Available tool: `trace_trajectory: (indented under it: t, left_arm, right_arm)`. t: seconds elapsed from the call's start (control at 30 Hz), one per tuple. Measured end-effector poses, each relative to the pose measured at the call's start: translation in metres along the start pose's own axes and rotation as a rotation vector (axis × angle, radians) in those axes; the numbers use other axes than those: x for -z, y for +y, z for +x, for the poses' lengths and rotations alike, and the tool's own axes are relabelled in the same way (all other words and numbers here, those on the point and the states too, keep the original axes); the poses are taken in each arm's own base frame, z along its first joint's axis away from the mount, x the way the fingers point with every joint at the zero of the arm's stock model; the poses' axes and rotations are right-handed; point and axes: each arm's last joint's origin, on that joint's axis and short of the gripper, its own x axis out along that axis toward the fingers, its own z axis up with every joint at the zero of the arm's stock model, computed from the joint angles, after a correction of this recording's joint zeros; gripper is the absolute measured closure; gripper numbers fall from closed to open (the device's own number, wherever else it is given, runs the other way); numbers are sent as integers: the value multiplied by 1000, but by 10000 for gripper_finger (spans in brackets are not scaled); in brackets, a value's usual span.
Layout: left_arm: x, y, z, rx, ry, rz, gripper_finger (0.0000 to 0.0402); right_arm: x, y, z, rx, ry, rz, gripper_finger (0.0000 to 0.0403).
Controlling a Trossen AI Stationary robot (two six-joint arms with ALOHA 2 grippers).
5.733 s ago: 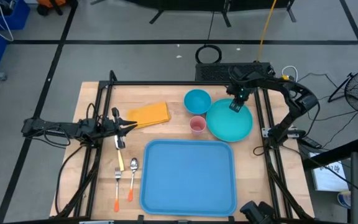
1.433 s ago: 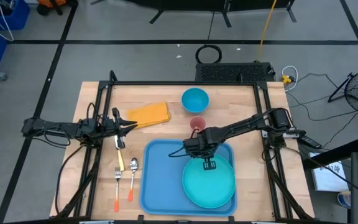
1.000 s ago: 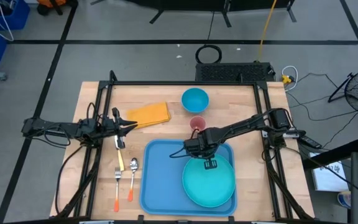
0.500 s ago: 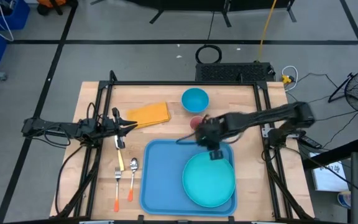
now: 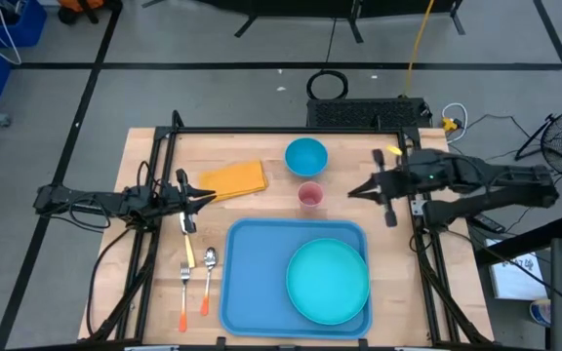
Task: Set up tray
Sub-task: Put the blue bowl on top of the plate on the tray
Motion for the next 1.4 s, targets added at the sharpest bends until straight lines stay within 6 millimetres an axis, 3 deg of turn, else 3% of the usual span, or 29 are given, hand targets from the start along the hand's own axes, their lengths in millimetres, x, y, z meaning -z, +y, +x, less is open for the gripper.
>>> trace_trajectory:
  t: [0.17,0.37,0.63,0.87,1.0,1.17,1.4]
  left_arm:
    - [0,0,0,0,-1,-21,346]
    - [1,1,0,-22,9,54,346]
    - [0,7,-1,-253,39,-91,346]
    - [-44,14,12,-306,46,-249,347]
    - [-73,24,42,-396,161,-179,375]
    - [-107,57,108,-345,411,-161,393]
    - [-114,116,212,-189,688,-119,397]
  right_arm:
    - [58,7,6,-27,-111,129,402]
    - [100,14,18,-15,-216,158,402]
    - [131,16,27,23,-293,129,403]
    - [146,18,31,66,-347,69,403]
    - [144,15,30,163,-359,69,403]
    - [141,11,28,261,-381,61,403]
    - [144,11,29,259,-357,80,403]
